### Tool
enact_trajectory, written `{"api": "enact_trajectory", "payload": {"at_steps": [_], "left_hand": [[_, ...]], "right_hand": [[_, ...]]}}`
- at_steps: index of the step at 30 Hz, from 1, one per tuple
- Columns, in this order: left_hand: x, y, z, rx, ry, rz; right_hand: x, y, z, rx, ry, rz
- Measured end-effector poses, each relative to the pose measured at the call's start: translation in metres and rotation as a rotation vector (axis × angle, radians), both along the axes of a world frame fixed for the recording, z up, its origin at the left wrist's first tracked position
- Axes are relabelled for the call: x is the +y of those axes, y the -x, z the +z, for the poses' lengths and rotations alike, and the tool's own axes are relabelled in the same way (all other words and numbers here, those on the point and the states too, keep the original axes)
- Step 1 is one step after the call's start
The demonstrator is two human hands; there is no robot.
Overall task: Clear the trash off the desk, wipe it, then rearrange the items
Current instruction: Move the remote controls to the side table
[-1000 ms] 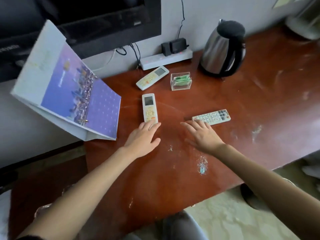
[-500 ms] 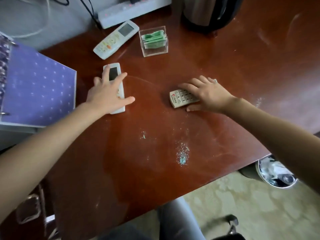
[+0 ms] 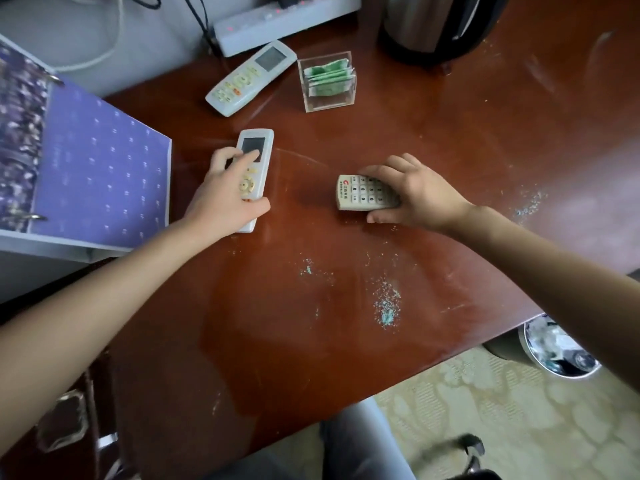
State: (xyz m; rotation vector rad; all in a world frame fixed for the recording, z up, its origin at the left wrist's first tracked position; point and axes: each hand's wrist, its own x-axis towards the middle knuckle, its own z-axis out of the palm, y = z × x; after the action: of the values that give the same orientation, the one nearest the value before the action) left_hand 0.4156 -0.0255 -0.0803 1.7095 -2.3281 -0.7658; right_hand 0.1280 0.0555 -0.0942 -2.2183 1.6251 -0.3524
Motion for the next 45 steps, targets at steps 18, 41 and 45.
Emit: {"api": "enact_trajectory", "payload": {"at_steps": [18, 41, 45], "left_hand": [[0.118, -0.207, 0.039, 0.209, 0.025, -0.238], [0.199, -0.532, -0.080, 0.193, 0.056, -0.150], [0.179, -0.563, -0.117, 0.202, 0.060, -0.189]], "right_hand": [[0.097, -0.229, 0.046, -0.138, 0.028, -0.103], [0.158, -0.546, -0.041, -0.078, -0.038, -0.191], [0.138, -0.573, -0.078, -0.089, -0.066, -0.177]]}}
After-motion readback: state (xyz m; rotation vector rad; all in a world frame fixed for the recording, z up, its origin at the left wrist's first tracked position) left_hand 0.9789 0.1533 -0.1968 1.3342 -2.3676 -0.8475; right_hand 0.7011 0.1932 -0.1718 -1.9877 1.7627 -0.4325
